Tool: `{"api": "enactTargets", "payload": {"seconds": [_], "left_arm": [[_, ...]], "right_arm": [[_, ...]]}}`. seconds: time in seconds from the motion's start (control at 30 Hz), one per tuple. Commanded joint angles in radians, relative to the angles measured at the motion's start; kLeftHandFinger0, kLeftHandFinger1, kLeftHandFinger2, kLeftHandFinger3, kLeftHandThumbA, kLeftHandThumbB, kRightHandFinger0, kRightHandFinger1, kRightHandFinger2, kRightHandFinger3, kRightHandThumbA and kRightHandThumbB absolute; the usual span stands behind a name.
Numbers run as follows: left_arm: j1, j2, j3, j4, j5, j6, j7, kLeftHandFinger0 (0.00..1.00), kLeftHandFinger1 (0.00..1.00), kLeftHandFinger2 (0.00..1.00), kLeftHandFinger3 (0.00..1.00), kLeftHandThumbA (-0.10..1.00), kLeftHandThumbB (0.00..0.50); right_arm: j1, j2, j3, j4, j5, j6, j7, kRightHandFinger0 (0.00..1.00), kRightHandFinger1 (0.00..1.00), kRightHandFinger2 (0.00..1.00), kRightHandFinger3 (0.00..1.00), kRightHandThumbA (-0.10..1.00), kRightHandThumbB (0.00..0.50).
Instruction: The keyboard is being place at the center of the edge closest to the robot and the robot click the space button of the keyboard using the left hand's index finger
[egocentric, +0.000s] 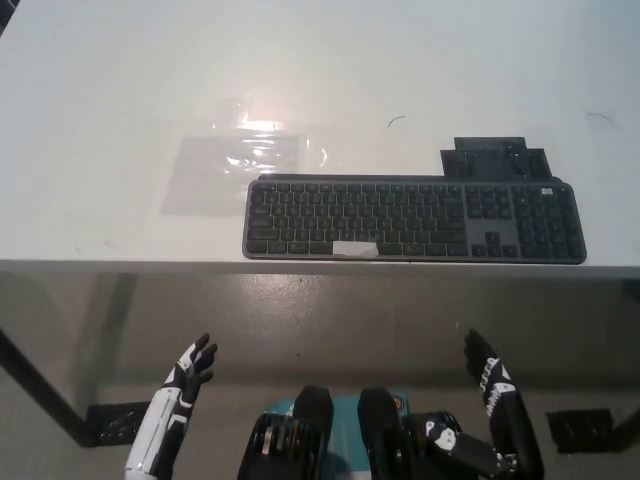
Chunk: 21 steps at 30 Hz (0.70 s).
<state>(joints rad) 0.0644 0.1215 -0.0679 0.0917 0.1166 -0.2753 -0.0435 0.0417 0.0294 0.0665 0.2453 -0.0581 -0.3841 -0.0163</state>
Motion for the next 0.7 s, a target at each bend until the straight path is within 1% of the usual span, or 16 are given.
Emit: {"api": "enactTargets", "payload": {"seconds": [0.0,0.1,0.17,0.2,0.23,0.27,0.3,0.33,0.37,0.4,0.43,0.5,0.57,0.6,0.63,0.67], "left_arm": [[0.002,0.023,-0.02,-0.06,0.027,-0.018,-0.024,1.0,1.0,1.0,1.0,1.0,0.331],[-0.02,0.063,-0.04,-0.105,0.085,-0.026,-0.038,1.0,1.0,1.0,1.0,1.0,0.357],[-0.025,0.085,-0.048,-0.147,0.086,-0.006,-0.056,1.0,1.0,1.0,1.0,1.0,0.391],[-0.027,0.095,-0.052,-0.172,0.085,-0.003,-0.064,1.0,1.0,1.0,1.0,1.0,0.396],[-0.033,0.113,-0.056,-0.196,0.133,-0.017,-0.059,1.0,1.0,1.0,1.0,1.0,0.394],[-0.051,0.134,-0.062,-0.213,0.205,-0.043,-0.049,0.75,0.73,0.87,1.0,1.0,0.389],[-0.063,0.147,-0.063,-0.235,0.251,-0.041,-0.043,0.49,0.46,0.67,1.0,1.0,0.425],[-0.068,0.148,-0.06,-0.263,0.27,-0.03,-0.038,0.23,0.22,0.46,1.0,1.0,0.427],[-0.072,0.144,-0.059,-0.296,0.279,-0.008,-0.036,0.03,0.03,0.27,1.0,1.0,0.437],[-0.076,0.136,-0.057,-0.334,0.262,0.024,-0.045,0.0,0.0,0.05,1.0,1.0,0.477],[-0.078,0.134,-0.057,-0.345,0.255,0.035,-0.048,0.0,0.0,0.0,1.0,1.0,0.479],[-0.077,0.098,-0.056,-0.401,-0.025,0.154,-0.106,0.0,0.0,0.0,1.0,1.0,0.5],[-0.076,0.069,-0.045,-0.441,-0.146,0.266,-0.121,0.0,0.0,0.0,1.0,1.0,0.5],[-0.08,0.069,-0.049,-0.443,-0.122,0.26,-0.122,0.0,0.0,0.02,1.0,1.0,0.478],[-0.104,0.08,-0.066,-0.429,-0.023,0.213,-0.125,0.0,0.02,0.13,1.0,1.0,0.438],[-0.13,0.099,-0.087,-0.416,0.079,0.164,-0.131,0.0,0.07,0.28,1.0,1.0,0.426]], "right_arm": [[-0.008,-0.002,-0.024,-0.033,0.055,-0.078,0.004,1.0,1.0,1.0,1.0,1.0,0.308],[-0.013,-0.007,-0.028,-0.033,0.052,-0.085,0.006,1.0,1.0,1.0,1.0,1.0,0.301],[-0.011,-0.008,-0.027,-0.036,0.048,-0.085,0.008,1.0,1.0,1.0,1.0,1.0,0.296],[-0.011,-0.009,-0.027,-0.035,0.046,-0.085,0.009,1.0,1.0,1.0,1.0,1.0,0.298],[-0.011,-0.009,-0.028,-0.036,0.044,-0.086,0.008,1.0,1.0,1.0,1.0,1.0,0.297],[-0.013,-0.011,-0.03,-0.036,0.046,-0.086,0.007,1.0,1.0,1.0,1.0,1.0,0.295],[-0.014,-0.011,-0.032,-0.036,0.05,-0.086,0.008,1.0,1.0,1.0,1.0,1.0,0.3],[-0.014,-0.009,-0.032,-0.034,0.049,-0.086,0.007,1.0,1.0,1.0,1.0,1.0,0.302],[-0.014,-0.009,-0.033,-0.032,0.051,-0.085,0.006,1.0,1.0,1.0,1.0,1.0,0.308],[-0.016,-0.008,-0.033,-0.028,0.056,-0.086,0.009,1.0,1.0,1.0,1.0,1.0,0.31],[-0.018,-0.008,-0.033,-0.026,0.058,-0.086,0.01,1.0,1.0,1.0,1.0,1.0,0.311],[-0.019,-0.008,-0.033,-0.028,0.054,-0.086,0.009,1.0,1.0,1.0,1.0,1.0,0.306],[-0.016,-0.01,-0.031,-0.028,0.053,-0.086,0.011,1.0,1.0,1.0,1.0,1.0,0.293],[-0.016,-0.01,-0.032,-0.027,0.053,-0.086,0.01,1.0,1.0,1.0,1.0,1.0,0.288],[-0.018,-0.009,-0.035,-0.026,0.053,-0.086,0.006,1.0,1.0,1.0,1.0,1.0,0.293],[-0.018,-0.007,-0.036,-0.027,0.054,-0.082,0.005,1.0,1.0,1.0,1.0,1.0,0.301]]}}
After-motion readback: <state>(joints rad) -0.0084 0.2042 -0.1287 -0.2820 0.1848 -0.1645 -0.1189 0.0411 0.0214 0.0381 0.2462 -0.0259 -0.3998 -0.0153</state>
